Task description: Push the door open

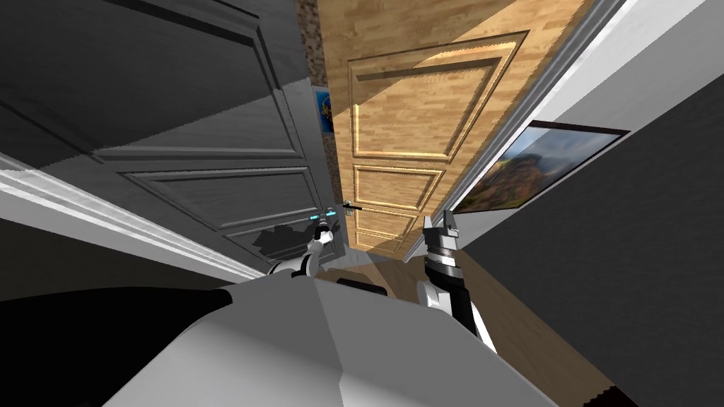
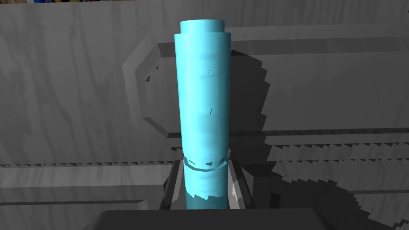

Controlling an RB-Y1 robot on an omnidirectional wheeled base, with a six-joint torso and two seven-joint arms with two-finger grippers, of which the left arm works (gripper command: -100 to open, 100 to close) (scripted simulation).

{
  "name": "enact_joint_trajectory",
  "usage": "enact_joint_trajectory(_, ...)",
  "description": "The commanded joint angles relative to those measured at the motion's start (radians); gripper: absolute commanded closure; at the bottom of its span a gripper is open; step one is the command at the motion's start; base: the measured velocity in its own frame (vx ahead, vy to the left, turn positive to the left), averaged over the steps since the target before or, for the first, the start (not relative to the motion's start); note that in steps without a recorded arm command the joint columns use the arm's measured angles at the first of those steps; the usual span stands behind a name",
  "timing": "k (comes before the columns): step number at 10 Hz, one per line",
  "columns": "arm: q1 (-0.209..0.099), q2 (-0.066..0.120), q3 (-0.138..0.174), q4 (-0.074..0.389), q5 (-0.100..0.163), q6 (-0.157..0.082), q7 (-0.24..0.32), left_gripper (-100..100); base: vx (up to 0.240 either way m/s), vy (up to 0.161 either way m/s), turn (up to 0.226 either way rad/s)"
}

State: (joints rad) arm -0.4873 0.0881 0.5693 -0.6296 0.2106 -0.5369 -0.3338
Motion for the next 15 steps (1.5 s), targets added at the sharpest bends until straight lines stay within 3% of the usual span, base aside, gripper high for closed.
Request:
enact_joint_trajectory(1,-0.008,0.029,0.032,0.017,0.012,-0.032,-0.015,100,0.054,0.119,-0.101)
enact_joint_trajectory(3,-0.008,0.033,0.047,0.018,0.018,-0.039,-0.025,100,0.030,0.058,-0.034)
enact_joint_trajectory(7,-0.008,0.033,0.047,0.018,0.018,-0.039,-0.025,100,-0.003,0.007,-0.008)
enact_joint_trajectory(12,-0.012,0.046,0.113,0.022,0.046,-0.071,-0.070,100,0.022,0.061,-0.083)
enact_joint_trajectory(14,-0.012,0.046,0.113,0.050,0.046,-0.071,-0.070,100,0.031,0.046,-0.012)
enact_joint_trajectory(15,-0.012,0.046,0.113,0.022,0.046,-0.071,-0.070,100,-0.001,0.004,0.041)
